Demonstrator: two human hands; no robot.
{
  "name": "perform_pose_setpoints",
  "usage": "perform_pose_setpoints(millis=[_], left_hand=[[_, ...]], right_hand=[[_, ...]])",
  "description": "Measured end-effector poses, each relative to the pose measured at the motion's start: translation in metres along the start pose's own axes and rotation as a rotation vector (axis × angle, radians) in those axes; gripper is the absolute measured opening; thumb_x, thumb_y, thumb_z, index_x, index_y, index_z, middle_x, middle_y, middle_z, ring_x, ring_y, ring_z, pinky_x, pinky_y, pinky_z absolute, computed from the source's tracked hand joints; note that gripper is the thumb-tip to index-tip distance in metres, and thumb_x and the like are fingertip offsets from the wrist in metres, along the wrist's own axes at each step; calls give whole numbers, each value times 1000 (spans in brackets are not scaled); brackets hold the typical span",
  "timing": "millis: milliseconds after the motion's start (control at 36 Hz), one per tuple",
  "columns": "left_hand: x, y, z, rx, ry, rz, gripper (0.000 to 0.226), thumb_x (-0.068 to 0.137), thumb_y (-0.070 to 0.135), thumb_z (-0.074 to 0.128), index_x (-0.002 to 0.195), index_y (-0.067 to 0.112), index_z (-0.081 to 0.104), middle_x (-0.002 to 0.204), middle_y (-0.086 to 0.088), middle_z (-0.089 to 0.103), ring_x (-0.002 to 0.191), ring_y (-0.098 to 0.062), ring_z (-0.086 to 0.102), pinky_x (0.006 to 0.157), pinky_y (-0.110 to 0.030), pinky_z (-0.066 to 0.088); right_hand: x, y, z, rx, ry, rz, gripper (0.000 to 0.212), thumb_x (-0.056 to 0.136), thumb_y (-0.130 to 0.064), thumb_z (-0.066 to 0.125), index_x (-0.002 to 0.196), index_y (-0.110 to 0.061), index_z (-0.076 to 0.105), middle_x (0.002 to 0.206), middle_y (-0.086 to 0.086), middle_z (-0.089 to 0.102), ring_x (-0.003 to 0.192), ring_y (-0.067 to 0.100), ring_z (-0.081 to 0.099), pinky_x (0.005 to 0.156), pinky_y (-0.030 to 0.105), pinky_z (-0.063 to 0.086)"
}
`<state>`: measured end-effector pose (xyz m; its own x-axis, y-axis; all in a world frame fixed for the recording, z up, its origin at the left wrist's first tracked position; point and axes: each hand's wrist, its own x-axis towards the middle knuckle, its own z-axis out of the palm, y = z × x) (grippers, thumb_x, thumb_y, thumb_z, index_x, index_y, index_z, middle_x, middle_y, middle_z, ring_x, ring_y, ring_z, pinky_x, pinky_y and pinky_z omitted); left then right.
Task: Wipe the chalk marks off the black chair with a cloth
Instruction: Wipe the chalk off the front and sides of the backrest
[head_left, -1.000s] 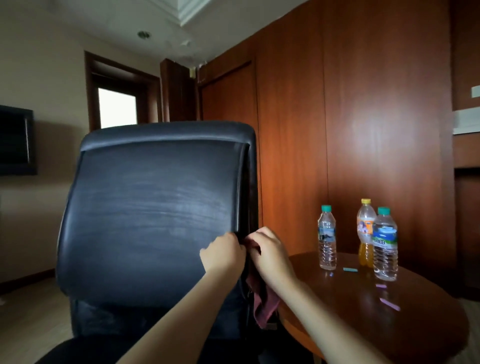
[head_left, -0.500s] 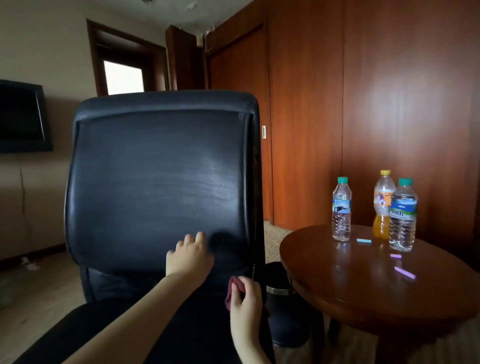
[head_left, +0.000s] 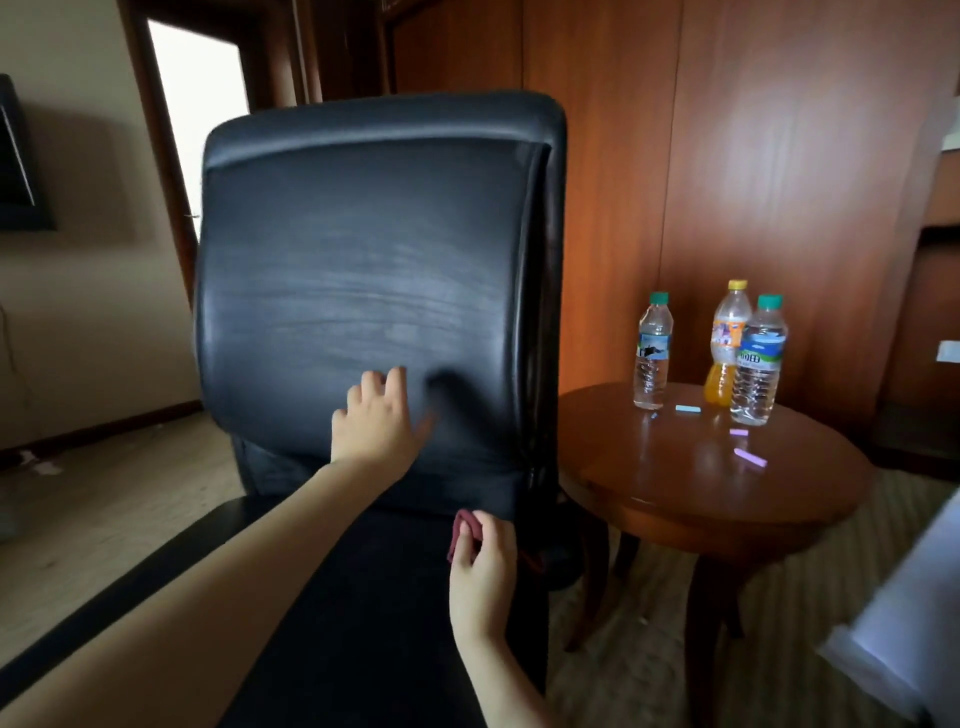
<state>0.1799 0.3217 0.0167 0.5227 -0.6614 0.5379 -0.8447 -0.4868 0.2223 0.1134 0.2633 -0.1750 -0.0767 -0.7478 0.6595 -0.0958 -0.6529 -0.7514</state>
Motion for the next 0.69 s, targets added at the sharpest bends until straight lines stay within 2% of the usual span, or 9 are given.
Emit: perform_pose_setpoints(millis=[56,139,222,333,417,472,556,639,694], left_hand=[[-5,7,-5,-38,29,9,67,90,48,53,144,17,27,140,-10,34,127,-32,35,94,-45,37],[-15,19,-10,-100,63,70,72,89,55,51,145,18,27,145,-8,30,129,-30,34,95,-44,38],[-27,32,-18,-183,19,152,78,87,60,48,148,21,20,150,-3,23,135,-25,29,101,-43,35],[-44,49,-33,-439,-41,249,91,79,72,44,150,23,16,154,2,17,141,-19,22,111,-41,31],[-55,66,-44,-565,-47,259,118,57,95,26,150,24,16,155,2,16,142,-17,21,113,-38,29],[-60,79,-53,-669,-38,245,118,55,92,32,150,24,18,154,3,19,142,-14,23,113,-30,27],[-69,100,-70,-759,-17,284,107,65,81,45,151,24,15,154,8,17,142,-7,20,109,-17,19],[-78,106,-77,-810,-2,332,103,63,88,37,149,37,10,154,17,16,139,3,17,105,-11,16],[-83,103,-77,-835,16,333,93,56,92,27,139,54,7,151,24,20,137,7,21,102,-9,18]], right_hand=[[-11,-6,-5,6,22,0,12,84,-18,58,93,-18,67,87,-5,58,83,11,58,77,14,44],[-23,-21,-13,103,13,48,35,79,-11,65,93,-44,61,84,-14,53,83,0,55,77,3,40],[-12,-44,-36,191,40,14,39,77,-29,62,93,-65,56,82,-14,58,85,-3,56,78,-3,35],[50,-103,-105,380,160,-164,20,82,-52,62,102,-47,64,93,-9,67,90,7,64,83,15,47],[114,-162,-161,400,217,-323,11,86,-39,59,95,-36,64,97,-12,67,96,11,64,88,24,48],[158,-193,-185,354,255,-393,12,88,-28,59,96,-37,59,98,-11,65,97,12,62,89,26,47],[213,-225,-208,259,318,-461,20,91,-15,57,98,-33,57,99,-5,59,97,11,59,90,23,45],[243,-248,-218,97,376,-533,17,90,-8,57,104,-16,63,101,-5,50,92,1,50,85,6,37],[246,-263,-221,-25,396,-599,16,86,-10,59,100,-10,66,100,-2,49,92,5,50,86,7,37]])
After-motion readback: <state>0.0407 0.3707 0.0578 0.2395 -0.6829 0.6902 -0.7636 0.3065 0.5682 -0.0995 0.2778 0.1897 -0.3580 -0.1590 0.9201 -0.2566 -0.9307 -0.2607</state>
